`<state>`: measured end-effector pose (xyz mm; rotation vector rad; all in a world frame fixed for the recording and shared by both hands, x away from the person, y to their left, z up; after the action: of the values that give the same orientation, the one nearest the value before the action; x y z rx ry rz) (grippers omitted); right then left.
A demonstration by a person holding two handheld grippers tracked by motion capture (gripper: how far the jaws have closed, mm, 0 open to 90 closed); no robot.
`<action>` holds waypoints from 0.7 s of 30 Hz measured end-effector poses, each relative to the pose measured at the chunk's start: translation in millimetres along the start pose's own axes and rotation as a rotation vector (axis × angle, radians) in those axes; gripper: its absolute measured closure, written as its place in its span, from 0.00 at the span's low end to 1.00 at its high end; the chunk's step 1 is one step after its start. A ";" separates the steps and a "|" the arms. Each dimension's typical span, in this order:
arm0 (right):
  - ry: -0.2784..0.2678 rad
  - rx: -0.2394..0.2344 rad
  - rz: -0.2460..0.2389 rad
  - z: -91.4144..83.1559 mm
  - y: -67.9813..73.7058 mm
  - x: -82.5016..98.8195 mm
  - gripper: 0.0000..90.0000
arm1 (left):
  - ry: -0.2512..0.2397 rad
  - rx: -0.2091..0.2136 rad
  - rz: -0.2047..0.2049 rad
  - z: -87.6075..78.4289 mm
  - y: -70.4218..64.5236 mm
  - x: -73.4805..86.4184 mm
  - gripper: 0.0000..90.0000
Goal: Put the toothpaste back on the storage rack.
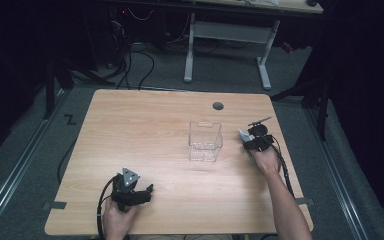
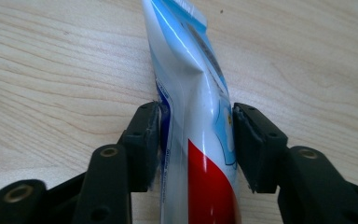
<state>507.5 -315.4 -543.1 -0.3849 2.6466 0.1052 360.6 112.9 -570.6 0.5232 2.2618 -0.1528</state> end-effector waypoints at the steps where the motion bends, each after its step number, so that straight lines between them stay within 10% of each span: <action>1: 0.003 -0.019 0.020 2.2 -1.1 0.3 0.62 | 0.000 0.000 0.000 0.0 0.0 0.0 0.20; 21: 0.082 -0.032 -0.005 -3.0 3.1 -4.6 0.79 | 0.000 0.000 0.001 0.0 -0.1 0.0 0.20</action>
<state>509.3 -311.7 -538.3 -0.4149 2.7269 0.1323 360.5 112.8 -570.6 0.5243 2.2612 -0.1529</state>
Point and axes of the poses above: each handheld gripper's, and its own axes: z roughly forward along the jaws, x roughly out of its underside, y roughly to its left, the point moved 5 cm from there along z, roughly forward along the jaws, and after that the axes turned 6 degrees about -x, right-handed, at the moved point
